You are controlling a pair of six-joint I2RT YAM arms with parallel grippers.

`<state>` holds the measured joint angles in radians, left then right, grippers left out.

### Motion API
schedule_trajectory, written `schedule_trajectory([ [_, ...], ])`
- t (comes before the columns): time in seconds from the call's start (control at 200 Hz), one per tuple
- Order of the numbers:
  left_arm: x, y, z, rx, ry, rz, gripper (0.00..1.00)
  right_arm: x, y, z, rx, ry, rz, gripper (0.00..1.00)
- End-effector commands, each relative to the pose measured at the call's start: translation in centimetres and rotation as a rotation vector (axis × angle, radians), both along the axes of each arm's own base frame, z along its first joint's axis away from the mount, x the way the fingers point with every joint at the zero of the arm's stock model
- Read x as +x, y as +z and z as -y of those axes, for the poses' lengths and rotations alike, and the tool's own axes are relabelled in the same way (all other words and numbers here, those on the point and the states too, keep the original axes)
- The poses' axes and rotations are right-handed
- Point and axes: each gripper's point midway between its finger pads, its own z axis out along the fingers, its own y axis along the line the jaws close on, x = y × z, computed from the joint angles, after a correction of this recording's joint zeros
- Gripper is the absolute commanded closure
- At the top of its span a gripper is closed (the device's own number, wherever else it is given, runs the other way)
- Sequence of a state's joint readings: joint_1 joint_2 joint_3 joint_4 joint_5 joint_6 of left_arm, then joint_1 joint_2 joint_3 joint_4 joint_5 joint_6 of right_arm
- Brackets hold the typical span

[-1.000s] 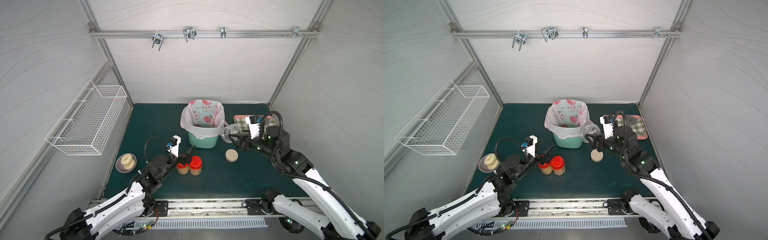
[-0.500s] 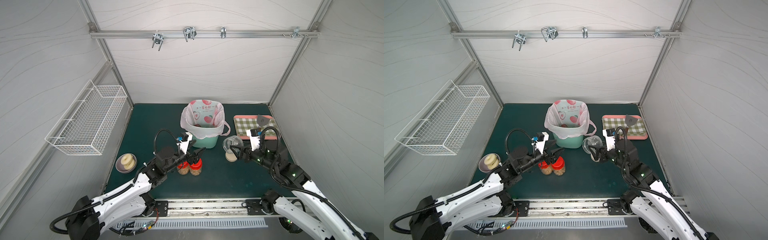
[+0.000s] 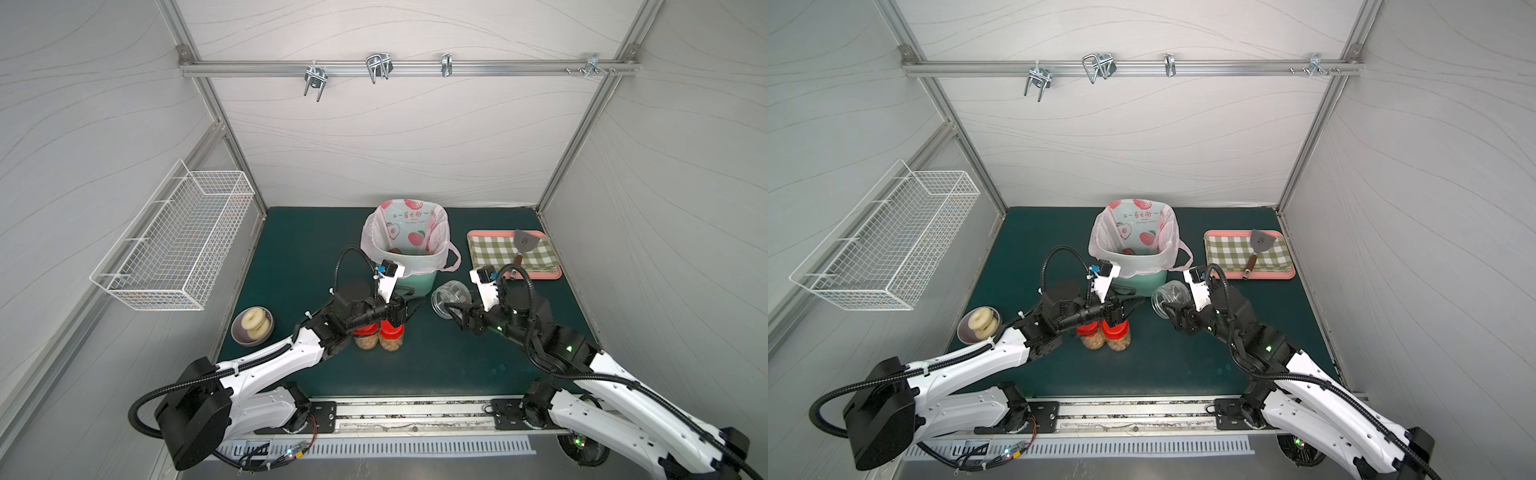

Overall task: Empty moldy peanuts from jars
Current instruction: Place the jar at the center of the board.

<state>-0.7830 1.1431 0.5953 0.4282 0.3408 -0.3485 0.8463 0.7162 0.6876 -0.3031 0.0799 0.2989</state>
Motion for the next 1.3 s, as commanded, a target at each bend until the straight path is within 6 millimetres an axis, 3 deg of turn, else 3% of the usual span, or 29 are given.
schedule_trajectory([
  [0.0, -0.2, 4.1, 1.3, -0.089, -0.043, 0.074, 0.50, 1.0, 3.0, -0.5, 0.047, -0.039, 0.081, 1.00],
  [0.265, -0.3, 3.3, 2.4, -0.057, -0.063, 0.064, 0.50, 0.8, 3.3, -1.5, 0.060, -0.043, 0.064, 1.00],
  [0.605, 0.4, 2.6, 2.4, -0.026, -0.024, 0.055, 0.54, -0.1, 4.4, -2.3, 0.089, -0.026, 0.065, 1.00],
  [0.81, 0.8, 2.2, 2.2, -0.013, 0.003, 0.050, 0.77, -0.1, 4.1, -2.8, 0.068, -0.043, 0.065, 1.00],
  [0.971, 1.0, 1.8, 2.2, -0.001, 0.015, 0.046, 0.82, 0.0, 4.0, -3.1, 0.058, -0.065, 0.079, 1.00],
  [1.121, 1.2, 1.9, 2.2, 0.001, 0.025, 0.048, 1.00, -0.1, 3.6, -3.6, 0.046, -0.056, 0.075, 1.00],
  [1.196, 1.2, 2.0, 2.2, 0.000, 0.027, 0.053, 1.00, -0.5, 3.6, -4.0, 0.054, -0.030, 0.068, 0.88],
  [1.296, 1.1, 1.3, 1.8, 0.031, 0.037, 0.036, 1.00, -0.8, 3.7, -3.9, 0.077, -0.020, 0.066, 0.55],
])
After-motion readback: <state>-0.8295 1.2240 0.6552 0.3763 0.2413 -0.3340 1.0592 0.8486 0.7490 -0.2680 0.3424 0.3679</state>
